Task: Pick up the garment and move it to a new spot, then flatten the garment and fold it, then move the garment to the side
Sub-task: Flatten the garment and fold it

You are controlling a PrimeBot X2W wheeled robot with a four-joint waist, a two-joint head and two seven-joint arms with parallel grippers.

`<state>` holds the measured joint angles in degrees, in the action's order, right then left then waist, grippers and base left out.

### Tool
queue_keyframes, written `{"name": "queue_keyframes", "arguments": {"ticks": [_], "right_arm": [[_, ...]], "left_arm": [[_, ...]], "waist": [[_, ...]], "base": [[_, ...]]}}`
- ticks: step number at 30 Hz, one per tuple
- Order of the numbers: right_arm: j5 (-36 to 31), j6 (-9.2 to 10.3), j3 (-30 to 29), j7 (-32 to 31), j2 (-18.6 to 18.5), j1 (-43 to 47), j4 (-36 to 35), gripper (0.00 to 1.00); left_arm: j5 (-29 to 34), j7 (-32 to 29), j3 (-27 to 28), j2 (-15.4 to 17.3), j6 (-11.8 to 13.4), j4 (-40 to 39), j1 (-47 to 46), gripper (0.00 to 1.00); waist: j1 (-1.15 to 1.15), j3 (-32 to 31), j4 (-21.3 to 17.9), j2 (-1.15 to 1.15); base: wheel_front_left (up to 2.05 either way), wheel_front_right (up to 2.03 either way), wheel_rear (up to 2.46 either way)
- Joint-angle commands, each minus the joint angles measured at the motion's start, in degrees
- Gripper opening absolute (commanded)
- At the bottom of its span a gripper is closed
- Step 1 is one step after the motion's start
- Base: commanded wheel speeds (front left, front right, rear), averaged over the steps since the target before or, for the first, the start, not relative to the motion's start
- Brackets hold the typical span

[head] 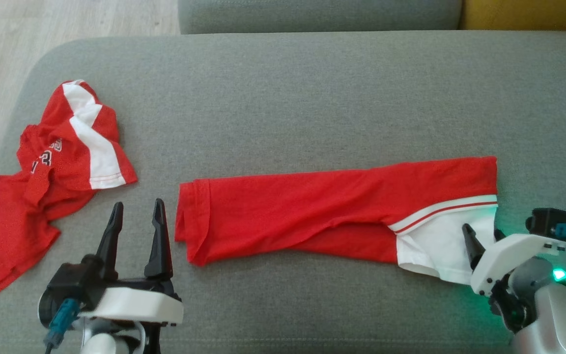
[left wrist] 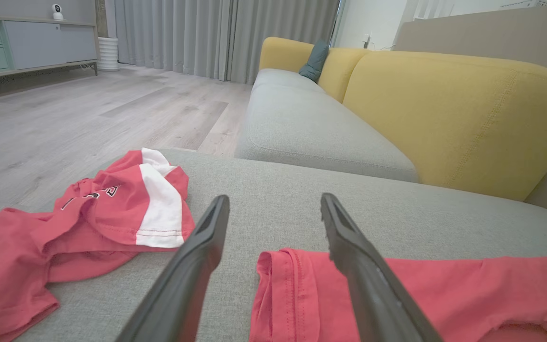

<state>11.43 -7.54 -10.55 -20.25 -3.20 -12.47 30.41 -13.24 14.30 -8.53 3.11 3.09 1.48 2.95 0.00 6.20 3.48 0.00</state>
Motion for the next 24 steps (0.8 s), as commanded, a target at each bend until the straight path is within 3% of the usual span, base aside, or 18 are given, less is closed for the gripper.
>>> {"name": "queue_keyframes", "arguments": {"ticks": [1, 4, 5, 7, 17, 24], "right_arm": [[0.7, 0.05, 2.2, -0.6, 0.2, -1.1, -1.8, 1.0], [1.6, 0.05, 2.9, -1.5, 0.3, -1.0, -2.1, 1.0], [2.1, 0.05, 2.8, -1.9, 0.3, -1.0, -2.0, 0.91], [3.2, 0.05, 2.9, -2.8, 0.3, -0.9, -1.8, 0.0], [2.1, 0.05, 1.0, -2.2, -0.7, -1.2, -1.6, 0.0], [-5.2, 0.05, -8.4, -0.4, -4.0, -4.6, -0.7, 0.0]], "left_arm": [[0.2, 0.7, 1.6, -0.2, -0.1, -1.7, -3.0, 1.0], [0.3, 0.7, 1.6, -0.2, -0.2, -1.6, -3.2, 1.0], [0.3, 0.7, 1.6, -0.2, -0.2, -1.6, -3.3, 1.0], [0.3, 0.7, 1.6, -0.2, -0.3, -1.4, -3.5, 1.0], [0.4, 0.7, 2.4, -0.2, -0.4, -1.1, -3.2, 1.0], [-0.3, 0.7, 2.2, -0.2, -0.4, -1.2, -2.8, 1.0]], "waist": [[0.0, 0.2, -0.2, 0.0], [0.0, 0.5, -0.2, 0.0], [0.0, 0.6, -0.2, 0.0], [0.0, 0.7, -0.2, 0.0], [0.0, -0.9, -0.8, 0.0], [0.0, -1.7, -1.5, 0.0]], "base": [[0.0, 0.0, 0.0], [0.0, 0.0, 0.0], [0.0, 0.0, 0.0], [0.0, 0.0, 0.0], [0.0, 0.0, 0.0], [0.0, 0.0, 0.0]]}}
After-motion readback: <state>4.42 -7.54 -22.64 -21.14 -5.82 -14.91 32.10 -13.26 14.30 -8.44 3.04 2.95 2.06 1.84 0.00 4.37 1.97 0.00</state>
